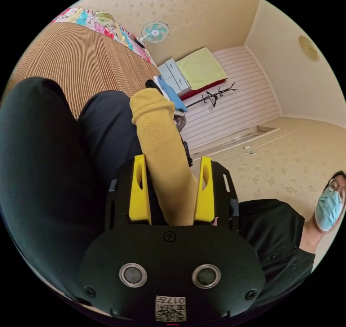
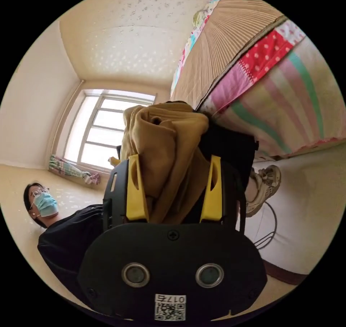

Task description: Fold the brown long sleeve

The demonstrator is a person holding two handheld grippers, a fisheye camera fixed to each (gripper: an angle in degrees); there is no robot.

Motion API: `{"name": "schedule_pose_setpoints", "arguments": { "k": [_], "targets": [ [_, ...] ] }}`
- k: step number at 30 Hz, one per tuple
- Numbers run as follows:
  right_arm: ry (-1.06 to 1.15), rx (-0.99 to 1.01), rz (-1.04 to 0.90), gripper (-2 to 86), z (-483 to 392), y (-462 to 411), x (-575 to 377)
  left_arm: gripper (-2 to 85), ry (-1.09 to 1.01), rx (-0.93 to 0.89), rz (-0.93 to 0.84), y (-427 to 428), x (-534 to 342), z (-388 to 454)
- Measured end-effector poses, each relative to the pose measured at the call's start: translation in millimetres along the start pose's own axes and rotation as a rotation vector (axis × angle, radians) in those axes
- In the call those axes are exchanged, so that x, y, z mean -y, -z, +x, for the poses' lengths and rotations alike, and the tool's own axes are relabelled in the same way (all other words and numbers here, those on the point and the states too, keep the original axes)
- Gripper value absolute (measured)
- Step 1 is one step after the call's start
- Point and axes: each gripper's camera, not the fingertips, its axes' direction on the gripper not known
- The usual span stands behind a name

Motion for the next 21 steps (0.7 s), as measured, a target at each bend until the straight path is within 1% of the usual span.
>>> {"name": "schedule_pose_setpoints", "arguments": {
  "k": [1, 4, 5, 6, 8, 10, 11, 12, 13, 15, 16, 18, 20, 21],
  "targets": [
    [-0.013, 0.037, -0.004, 22.7, 4.5, -3.6, 0.9, 15.8, -0.008, 0.021, -0.002, -4.1, 0.8, -3.4],
    [0.03, -0.023, 0.052, 18.2, -17.9, 3.2, -3.2, 12.0, -0.044, -0.035, 0.011, 8.8, -4.3, 3.1],
    [0.085, -0.048, 0.081, 15.4, -42.3, 5.4, -4.8, 11.1, -0.086, -0.012, 0.034, 22.7, -9.2, 21.9],
    [0.155, -0.039, 0.093, 14.7, -70.2, 2.2, -3.5, 11.0, -0.114, 0.005, 0.053, 32.1, -12.4, 33.6],
    [0.235, 0.008, 0.076, 14.1, -107.2, -10.7, 5.9, 10.8, -0.199, 0.061, 0.151, 80.4, -24.6, 72.7],
    [0.277, 0.016, 0.055, 14.2, -136.6, -31.3, 23.7, 10.8, -0.184, 0.085, 0.204, 117.0, -22.1, 78.9],
    [0.276, -0.025, 0.044, 14.6, -151.4, -48.9, 40.7, 11.0, -0.147, 0.115, 0.229, 139.2, -14.2, 70.1],
    [0.266, -0.114, 0.04, 15.0, -161.3, -66.4, 59.4, 11.1, -0.122, 0.134, 0.236, 148.8, -8.8, 61.4],
    [0.254, -0.174, 0.047, 15.3, -164.4, -74.0, 68.5, 11.9, -0.059, 0.173, 0.247, 166.3, 1.3, 37.3],
    [0.21, -0.434, 0.1, 16.3, -173.0, -96.8, 93.4, 14.7, 0.046, 0.207, 0.292, 191.3, 2.5, -5.1],
    [0.204, -0.471, 0.118, 16.5, -175.8, -100.0, 95.0, 17.7, 0.085, 0.21, 0.323, 203.0, -8.1, -24.8],
    [0.276, -0.475, 0.165, 16.4, -194.2, -107.6, 79.9, 19.3, 0.034, 0.177, 0.367, 212.6, -38.1, -30.2],
    [0.313, -0.477, 0.162, 16.2, -206.3, -114.3, 57.6, 14.5, -0.053, 0.174, 0.377, 202.3, -87.7, -22.9],
    [0.333, -0.489, 0.136, 16.2, -213.1, -121.2, 41.1, 13.6, -0.057, 0.184, 0.364, 195.9, -99.2, -22.1]
  ]
}}
